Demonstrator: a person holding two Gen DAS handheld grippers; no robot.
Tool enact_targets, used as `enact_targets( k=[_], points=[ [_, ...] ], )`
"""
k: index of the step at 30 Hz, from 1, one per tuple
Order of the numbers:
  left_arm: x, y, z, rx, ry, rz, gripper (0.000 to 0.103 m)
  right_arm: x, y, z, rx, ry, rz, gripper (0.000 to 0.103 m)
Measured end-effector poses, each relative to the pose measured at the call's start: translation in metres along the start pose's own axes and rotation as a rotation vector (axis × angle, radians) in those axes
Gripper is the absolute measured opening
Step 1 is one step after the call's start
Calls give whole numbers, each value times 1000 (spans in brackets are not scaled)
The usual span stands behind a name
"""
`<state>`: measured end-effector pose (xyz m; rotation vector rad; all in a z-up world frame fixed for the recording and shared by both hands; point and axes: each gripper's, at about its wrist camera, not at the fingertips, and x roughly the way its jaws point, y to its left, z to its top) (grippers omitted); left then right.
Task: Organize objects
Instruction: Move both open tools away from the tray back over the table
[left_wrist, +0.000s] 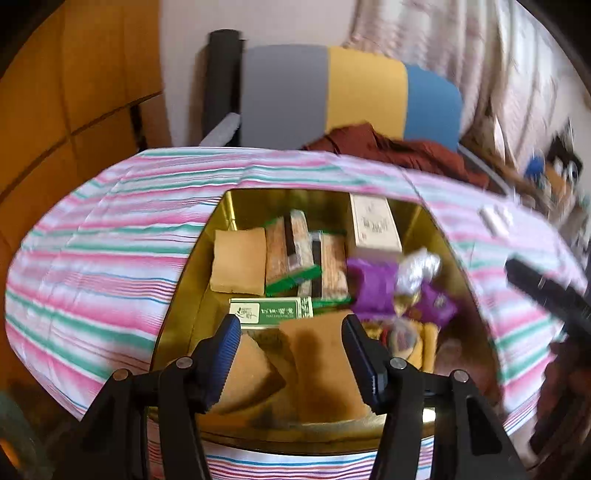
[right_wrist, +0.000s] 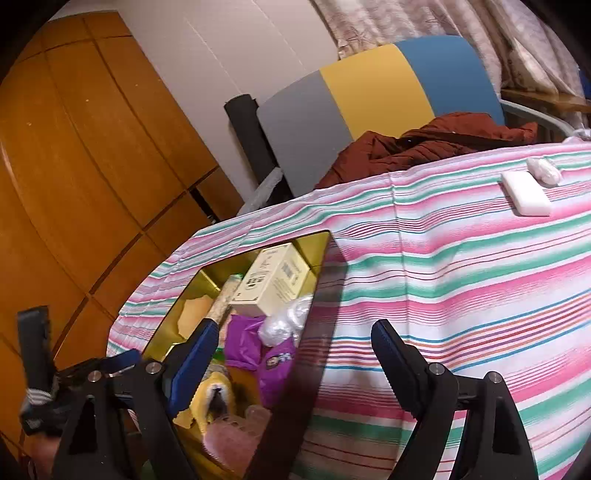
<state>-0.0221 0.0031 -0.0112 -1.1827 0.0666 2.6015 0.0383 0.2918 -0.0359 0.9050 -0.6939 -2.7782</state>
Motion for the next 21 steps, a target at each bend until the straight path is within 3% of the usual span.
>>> enact_targets(
  k=[5,11,21],
  points=[
    [-11,-8,0,-42,-40,-67,58,1,-13,3,1,13,-49,85],
    [-12,-51,3,34,-56,-138,58,-1,-37,6,8,29,-131,86],
    [-2,-118,3,124,-14,-242,58,-16,-92,16,9,25,-261,86]
  ],
)
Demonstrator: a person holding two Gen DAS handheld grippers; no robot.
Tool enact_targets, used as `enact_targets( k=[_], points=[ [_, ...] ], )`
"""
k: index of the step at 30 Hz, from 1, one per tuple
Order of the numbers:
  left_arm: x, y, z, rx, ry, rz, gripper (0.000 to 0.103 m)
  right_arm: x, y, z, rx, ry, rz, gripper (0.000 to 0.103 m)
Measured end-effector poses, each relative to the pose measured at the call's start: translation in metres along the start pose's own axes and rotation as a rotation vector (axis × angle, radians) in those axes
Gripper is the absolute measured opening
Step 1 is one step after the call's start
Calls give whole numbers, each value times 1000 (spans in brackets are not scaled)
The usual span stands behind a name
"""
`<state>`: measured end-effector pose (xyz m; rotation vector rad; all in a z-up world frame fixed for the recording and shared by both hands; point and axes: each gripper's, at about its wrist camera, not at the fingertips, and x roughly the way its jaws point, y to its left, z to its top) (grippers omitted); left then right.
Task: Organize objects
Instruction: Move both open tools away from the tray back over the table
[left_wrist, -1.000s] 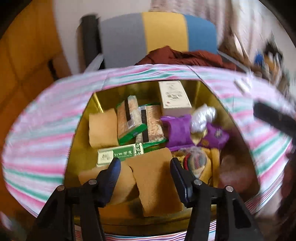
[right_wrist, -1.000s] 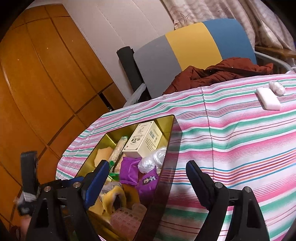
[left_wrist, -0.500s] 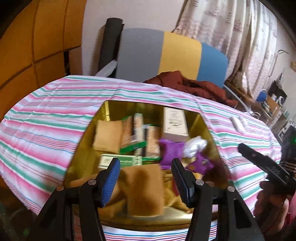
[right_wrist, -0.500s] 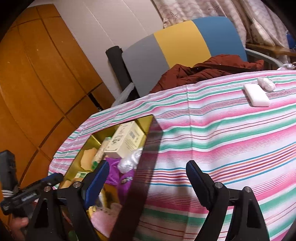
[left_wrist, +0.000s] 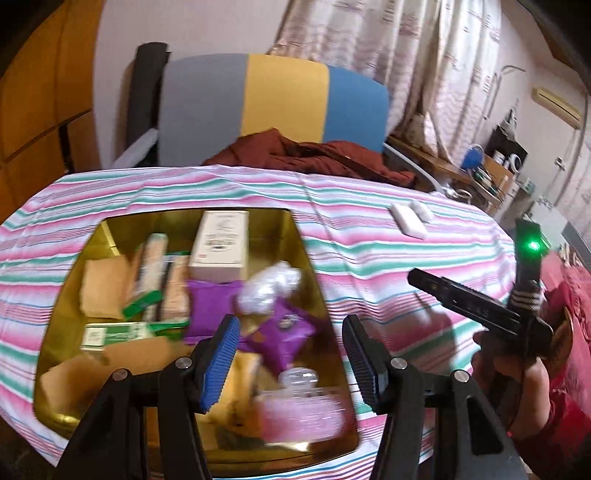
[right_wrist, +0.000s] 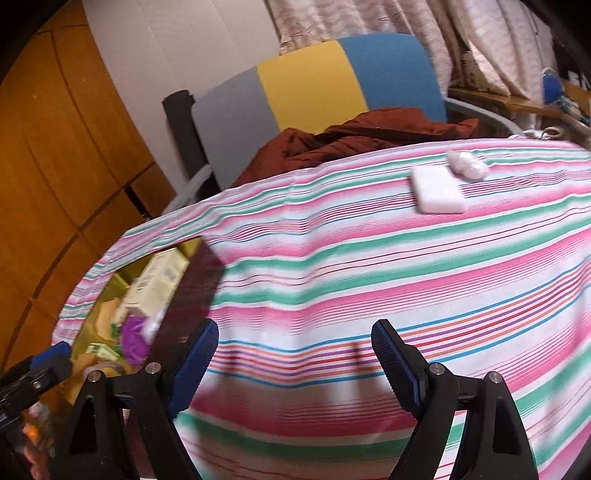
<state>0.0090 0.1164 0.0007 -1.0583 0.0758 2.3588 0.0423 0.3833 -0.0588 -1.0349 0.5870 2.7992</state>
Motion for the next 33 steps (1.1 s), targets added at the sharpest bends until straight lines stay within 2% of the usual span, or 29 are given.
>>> enact_targets(
  k=[12,22,24,28,33],
  points=[
    [38,-65,10,76,79,-108,58,-6,-68,26,-11,-31,-168,86],
    [78,-107,23,69,151,-176,59,1,-125,65,-73,-101,-373,87],
    [88,-113,26,51,168,-188,59,8,-141,72,-59,-94,-414,87],
    [110,-126,37,27,179,-189,59,15,-168,77,26,-69,-444,87],
    [143,-146,51,5,194,-188,60,24,-175,72,56,-33,-479,87]
  ],
)
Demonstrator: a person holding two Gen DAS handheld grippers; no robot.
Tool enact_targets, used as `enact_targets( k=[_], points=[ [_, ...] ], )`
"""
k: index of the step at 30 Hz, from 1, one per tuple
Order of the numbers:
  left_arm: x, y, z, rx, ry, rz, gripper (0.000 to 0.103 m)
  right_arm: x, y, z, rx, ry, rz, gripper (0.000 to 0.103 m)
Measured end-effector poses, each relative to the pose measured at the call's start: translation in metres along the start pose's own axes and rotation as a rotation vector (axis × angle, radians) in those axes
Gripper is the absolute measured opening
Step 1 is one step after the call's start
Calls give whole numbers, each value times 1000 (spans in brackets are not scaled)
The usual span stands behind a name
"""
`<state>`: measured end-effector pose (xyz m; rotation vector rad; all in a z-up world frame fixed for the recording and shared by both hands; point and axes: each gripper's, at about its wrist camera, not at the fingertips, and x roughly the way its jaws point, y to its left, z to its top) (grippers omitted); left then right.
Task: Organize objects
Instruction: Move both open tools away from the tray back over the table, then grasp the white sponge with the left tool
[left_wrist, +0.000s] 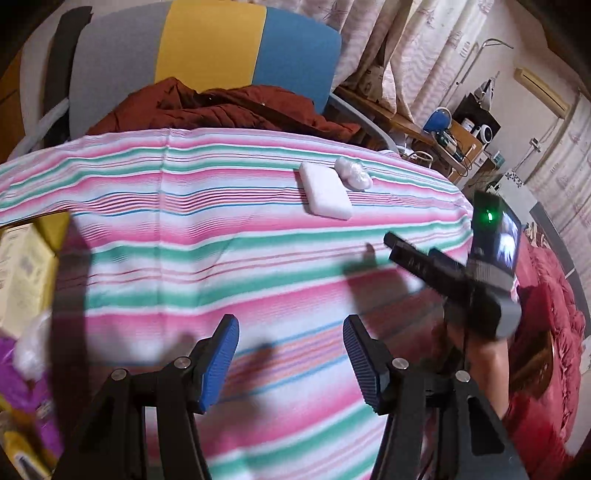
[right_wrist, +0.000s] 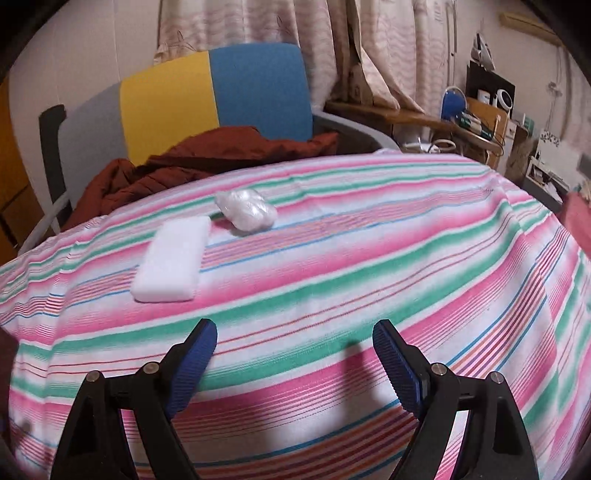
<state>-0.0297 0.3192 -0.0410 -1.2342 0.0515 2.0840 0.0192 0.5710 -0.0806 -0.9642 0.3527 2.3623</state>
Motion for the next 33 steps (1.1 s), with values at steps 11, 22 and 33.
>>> enact_targets(
  k=[11,22,33],
  points=[
    [56,-35,57,45,-49,43,63,6,-7,-4,39,15,-33,87],
    [118,-63,95,113,-64,106,65,10,-14,-7,77,21,-31,87],
    [153,-65,103,146,-66,143,65,11,-15,-8,82,15,-40,87]
  ],
)
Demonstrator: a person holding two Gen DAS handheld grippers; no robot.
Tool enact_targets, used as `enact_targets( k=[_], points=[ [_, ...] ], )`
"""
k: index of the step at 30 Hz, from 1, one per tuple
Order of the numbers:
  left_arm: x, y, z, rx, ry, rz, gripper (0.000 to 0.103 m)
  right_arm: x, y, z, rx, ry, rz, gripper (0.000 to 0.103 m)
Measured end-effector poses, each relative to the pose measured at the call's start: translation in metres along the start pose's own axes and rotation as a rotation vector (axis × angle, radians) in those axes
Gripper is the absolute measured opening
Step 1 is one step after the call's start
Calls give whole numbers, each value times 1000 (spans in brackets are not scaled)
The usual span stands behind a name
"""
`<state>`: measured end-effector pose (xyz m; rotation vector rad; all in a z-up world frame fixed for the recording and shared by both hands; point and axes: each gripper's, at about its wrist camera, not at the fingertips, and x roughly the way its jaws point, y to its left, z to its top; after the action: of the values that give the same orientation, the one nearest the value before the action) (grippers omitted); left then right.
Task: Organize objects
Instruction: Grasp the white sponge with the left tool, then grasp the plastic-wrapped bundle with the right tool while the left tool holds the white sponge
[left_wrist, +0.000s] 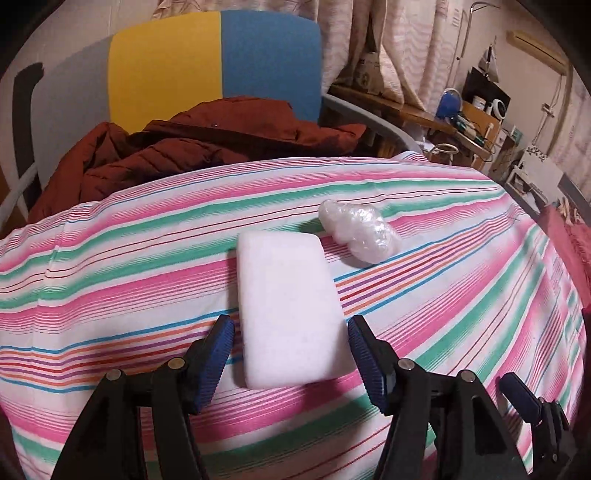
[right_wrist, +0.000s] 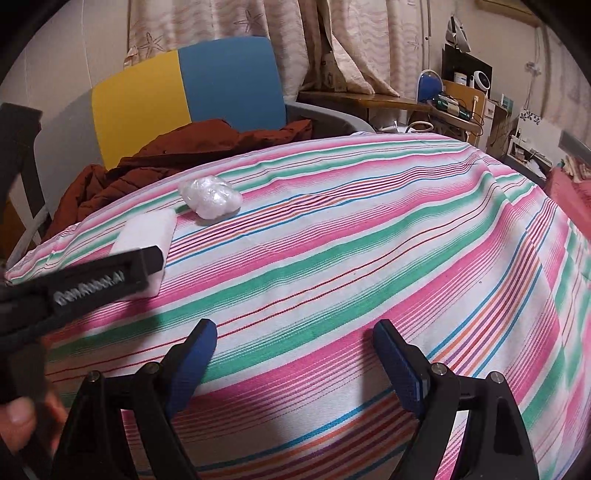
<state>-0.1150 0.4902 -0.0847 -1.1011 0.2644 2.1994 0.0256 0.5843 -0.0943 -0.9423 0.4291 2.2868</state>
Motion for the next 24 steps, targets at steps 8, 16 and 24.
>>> enact_targets(
  k=[8,16,24],
  points=[
    [-7,11,-2,-22,-23,-32,56,1,0,0,-2,-1,-5,87],
    [-27,46,-21,-86,-60,-20,56,0,0,0,-3,-4,-6,87],
    [-31,60,-31,-131,-94,-58,56,-8,11,20,-58,-16,117,89]
  ],
)
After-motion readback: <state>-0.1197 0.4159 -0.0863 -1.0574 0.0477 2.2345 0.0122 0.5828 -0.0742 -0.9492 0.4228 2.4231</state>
